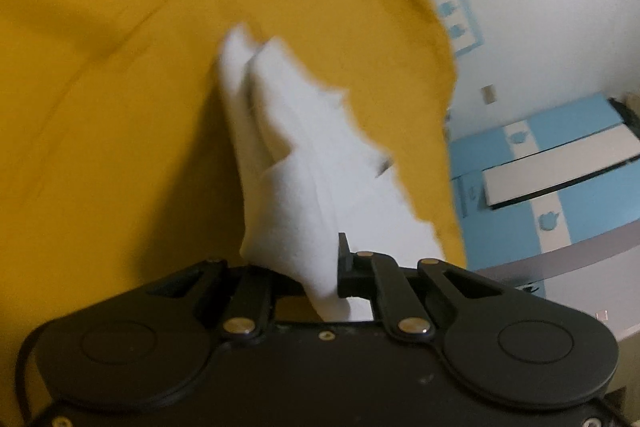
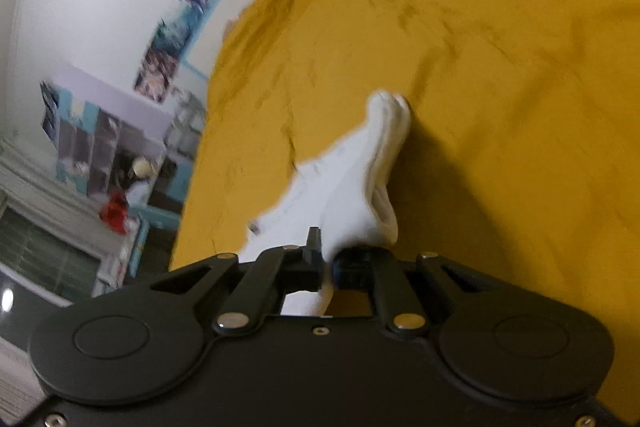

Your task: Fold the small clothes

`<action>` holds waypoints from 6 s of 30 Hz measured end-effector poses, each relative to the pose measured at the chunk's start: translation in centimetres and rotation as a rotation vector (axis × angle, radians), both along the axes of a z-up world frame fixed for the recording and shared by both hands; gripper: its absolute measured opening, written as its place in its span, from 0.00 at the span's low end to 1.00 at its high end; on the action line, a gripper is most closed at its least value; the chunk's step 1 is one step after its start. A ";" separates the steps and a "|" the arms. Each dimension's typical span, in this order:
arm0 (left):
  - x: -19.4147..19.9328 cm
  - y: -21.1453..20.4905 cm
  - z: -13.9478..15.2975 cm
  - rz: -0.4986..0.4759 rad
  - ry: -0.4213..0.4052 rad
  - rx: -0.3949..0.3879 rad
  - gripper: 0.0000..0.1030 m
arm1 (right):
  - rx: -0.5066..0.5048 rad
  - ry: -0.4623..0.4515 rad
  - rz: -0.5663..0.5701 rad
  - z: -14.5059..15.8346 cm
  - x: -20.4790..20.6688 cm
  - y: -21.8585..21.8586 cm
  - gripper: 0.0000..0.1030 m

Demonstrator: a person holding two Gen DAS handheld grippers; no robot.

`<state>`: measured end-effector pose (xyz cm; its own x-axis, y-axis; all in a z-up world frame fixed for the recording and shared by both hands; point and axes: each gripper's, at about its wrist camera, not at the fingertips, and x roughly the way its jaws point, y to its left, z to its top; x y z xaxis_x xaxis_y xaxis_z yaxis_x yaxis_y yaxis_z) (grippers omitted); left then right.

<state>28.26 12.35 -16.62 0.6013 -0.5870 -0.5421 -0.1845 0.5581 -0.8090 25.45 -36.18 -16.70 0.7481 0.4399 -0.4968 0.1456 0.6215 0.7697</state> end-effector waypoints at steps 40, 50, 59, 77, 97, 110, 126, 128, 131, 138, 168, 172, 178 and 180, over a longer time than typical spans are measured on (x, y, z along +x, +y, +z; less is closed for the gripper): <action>13.8 -2.3 -2.1 -0.034 -0.094 0.423 0.40 | -0.489 -0.065 0.103 -2.5 18.3 -0.1 0.43; 11.6 -0.8 0.8 0.029 -0.164 0.407 0.02 | -0.455 -0.149 0.107 -0.7 18.0 0.3 0.16; 12.9 0.8 -3.1 0.053 0.011 0.364 0.19 | -0.487 0.010 0.078 -3.1 20.5 0.3 0.20; -4.6 2.0 0.6 -0.077 -0.059 0.309 0.57 | -0.422 -0.036 0.239 1.1 1.0 -3.0 0.54; -7.1 1.9 3.4 -0.085 -0.160 0.234 0.04 | -0.330 -0.124 0.200 3.5 -1.8 -4.4 0.06; -8.0 2.8 -0.5 -0.108 -0.015 0.221 0.11 | -0.241 0.049 0.171 -2.8 -0.6 -7.1 0.23; 0.6 -2.5 1.3 -0.078 -0.166 0.334 0.64 | -0.641 -0.101 0.146 0.0 17.5 1.3 0.46; 1.4 -2.9 0.0 -0.084 -0.138 0.325 0.64 | -0.620 -0.069 0.155 -0.8 18.4 1.0 0.46; 1.8 -2.9 -1.1 -0.083 -0.124 0.314 0.65 | -0.566 -0.029 0.189 -1.8 19.1 0.8 0.15; 1.5 -2.6 -1.3 -0.077 -0.126 0.313 0.67 | -0.544 -0.108 0.115 -0.4 19.7 -0.1 0.12; 3.6 -3.8 -0.7 -0.089 -0.104 0.390 0.81 | -0.531 -0.056 0.219 -0.8 1.0 3.4 0.40; 0.6 -2.1 1.8 -0.033 -0.134 0.382 0.86 | -0.559 -0.095 0.183 1.6 -0.2 5.6 0.42; -5.3 1.5 3.1 0.027 -0.098 0.335 0.90 | -0.632 -0.177 0.176 3.4 -2.6 11.9 0.42; -6.8 2.0 2.6 0.029 -0.068 0.306 0.90 | -0.700 -0.183 0.143 3.6 -3.7 13.6 0.42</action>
